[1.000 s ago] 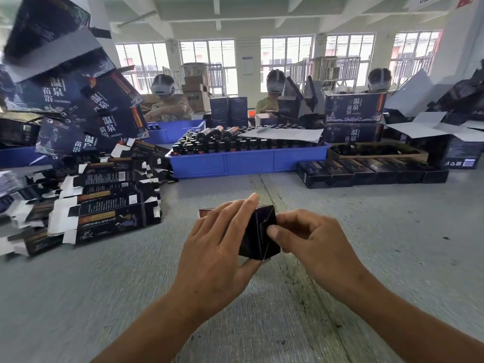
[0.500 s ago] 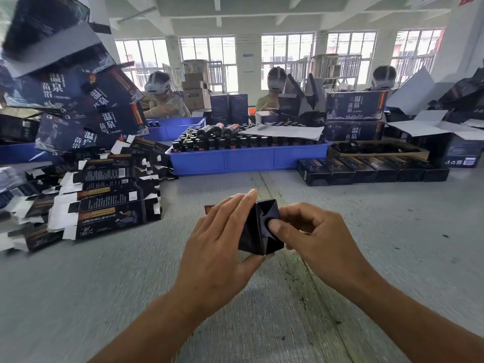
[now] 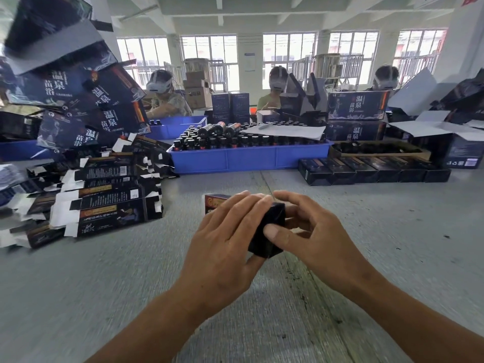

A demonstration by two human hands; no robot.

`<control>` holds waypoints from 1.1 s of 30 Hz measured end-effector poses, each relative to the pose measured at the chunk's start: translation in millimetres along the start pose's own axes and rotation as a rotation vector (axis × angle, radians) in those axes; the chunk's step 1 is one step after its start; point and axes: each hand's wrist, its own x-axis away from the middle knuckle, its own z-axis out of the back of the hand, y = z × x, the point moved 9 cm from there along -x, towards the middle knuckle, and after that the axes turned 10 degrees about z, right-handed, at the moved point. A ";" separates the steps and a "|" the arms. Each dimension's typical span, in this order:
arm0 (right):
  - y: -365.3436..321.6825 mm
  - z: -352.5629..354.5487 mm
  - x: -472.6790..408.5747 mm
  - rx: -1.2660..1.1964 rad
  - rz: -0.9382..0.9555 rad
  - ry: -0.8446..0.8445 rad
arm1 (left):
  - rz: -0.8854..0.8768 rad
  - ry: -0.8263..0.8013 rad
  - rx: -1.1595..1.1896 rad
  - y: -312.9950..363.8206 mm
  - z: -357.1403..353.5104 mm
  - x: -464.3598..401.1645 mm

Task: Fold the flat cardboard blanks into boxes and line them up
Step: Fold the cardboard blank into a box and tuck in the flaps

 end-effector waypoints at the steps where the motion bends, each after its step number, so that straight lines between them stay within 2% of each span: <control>1: 1.5 -4.5 0.9 0.013 -0.013 -0.031 | -0.049 -0.037 -0.015 4.3 -4.9 1.9; 4: 9.3 -6.6 0.0 0.000 -0.058 -0.007 | -0.118 -0.125 -0.058 13.0 -15.3 6.4; 6: 18.6 0.4 -2.5 -0.101 -0.116 0.069 | -0.034 -0.073 -0.033 7.9 -9.9 4.1; 8: 29.9 4.8 -3.9 -0.192 -0.192 0.103 | 0.172 0.050 0.047 -11.7 5.2 0.3; 10: 35.9 2.8 -4.4 -0.235 -0.237 0.074 | 0.486 0.120 0.258 -41.7 17.3 -0.6; 12: 37.8 -4.5 -2.2 -0.222 -0.256 -0.001 | 0.788 0.040 0.632 -65.7 7.0 4.1; 14: 36.1 -14.5 2.1 -0.149 -0.252 -0.106 | 0.919 -0.037 0.951 -73.3 -6.6 6.4; 17: 29.1 -22.7 4.2 -0.100 -0.227 -0.166 | 0.826 -0.025 1.089 -67.9 -3.2 2.1; 22: 2.7 4.5 -6.3 -0.153 -0.045 0.049 | 0.661 -0.070 1.009 -52.2 2.0 -3.1; 27: -17.1 3.6 -7.5 -0.099 0.067 -0.012 | 0.599 -0.156 0.966 -43.1 -3.9 -0.3; 30: -19.5 1.9 -6.8 -0.099 0.093 -0.024 | 0.599 -0.144 0.984 -44.1 -1.3 -1.8; 33: -26.6 7.7 -7.0 -0.104 0.143 0.039 | 0.548 -0.063 0.951 -40.7 10.4 -6.5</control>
